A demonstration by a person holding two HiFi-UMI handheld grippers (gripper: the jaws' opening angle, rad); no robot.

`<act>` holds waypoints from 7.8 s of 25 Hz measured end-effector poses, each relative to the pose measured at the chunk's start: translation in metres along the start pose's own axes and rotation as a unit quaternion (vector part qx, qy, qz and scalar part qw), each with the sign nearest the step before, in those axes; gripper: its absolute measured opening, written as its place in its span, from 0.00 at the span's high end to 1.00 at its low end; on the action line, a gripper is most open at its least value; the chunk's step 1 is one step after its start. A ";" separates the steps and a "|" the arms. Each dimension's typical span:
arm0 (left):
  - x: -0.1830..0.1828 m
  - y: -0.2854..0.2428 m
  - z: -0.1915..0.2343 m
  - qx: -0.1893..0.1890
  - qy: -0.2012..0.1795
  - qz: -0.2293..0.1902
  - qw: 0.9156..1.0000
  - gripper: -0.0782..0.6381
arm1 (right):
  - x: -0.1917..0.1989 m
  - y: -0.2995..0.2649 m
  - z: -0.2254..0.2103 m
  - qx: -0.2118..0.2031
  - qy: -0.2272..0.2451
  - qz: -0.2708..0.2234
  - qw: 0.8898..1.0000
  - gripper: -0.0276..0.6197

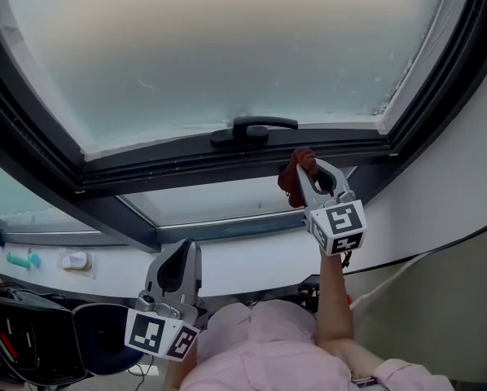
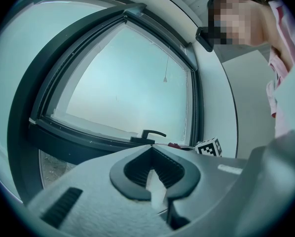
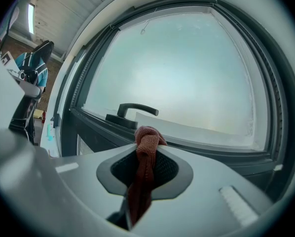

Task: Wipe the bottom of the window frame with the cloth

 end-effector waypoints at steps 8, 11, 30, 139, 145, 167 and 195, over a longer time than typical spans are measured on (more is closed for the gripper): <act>0.003 -0.008 -0.012 -0.001 -0.001 -0.002 1.000 0.89 | 0.003 0.004 -0.016 0.003 0.000 0.000 1.000 0.87; 0.003 -0.014 -0.017 -0.001 0.000 -0.003 1.000 0.89 | 0.004 0.006 -0.022 0.001 0.002 0.001 1.000 0.87; 0.028 -0.040 -0.056 -0.029 0.012 -0.006 0.999 0.89 | 0.015 0.015 -0.064 -0.020 0.012 -0.021 1.000 0.87; -0.009 0.064 0.034 -0.022 0.022 -0.004 1.000 0.89 | 0.003 -0.015 0.131 -0.045 0.057 0.039 0.997 0.87; -0.012 0.087 0.047 -0.043 0.024 -0.010 0.999 0.89 | 0.001 -0.045 0.176 -0.097 0.037 0.039 0.994 0.87; -0.013 0.099 0.052 -0.060 0.022 -0.014 0.998 0.89 | 0.003 -0.057 0.165 -0.067 0.021 0.021 0.997 0.87; -0.007 0.045 0.019 -0.038 0.018 -0.010 0.999 0.89 | 0.018 -0.039 0.088 -0.041 0.017 0.024 0.999 0.87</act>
Point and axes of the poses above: the fingertips, and each gripper's own axes: y backward along the fingers, z to its left, x out of its underside, the point moved 10 cm from there along y, backward along the fingers, and after that the axes turned 10 degrees about x, right-handed, at the moved point
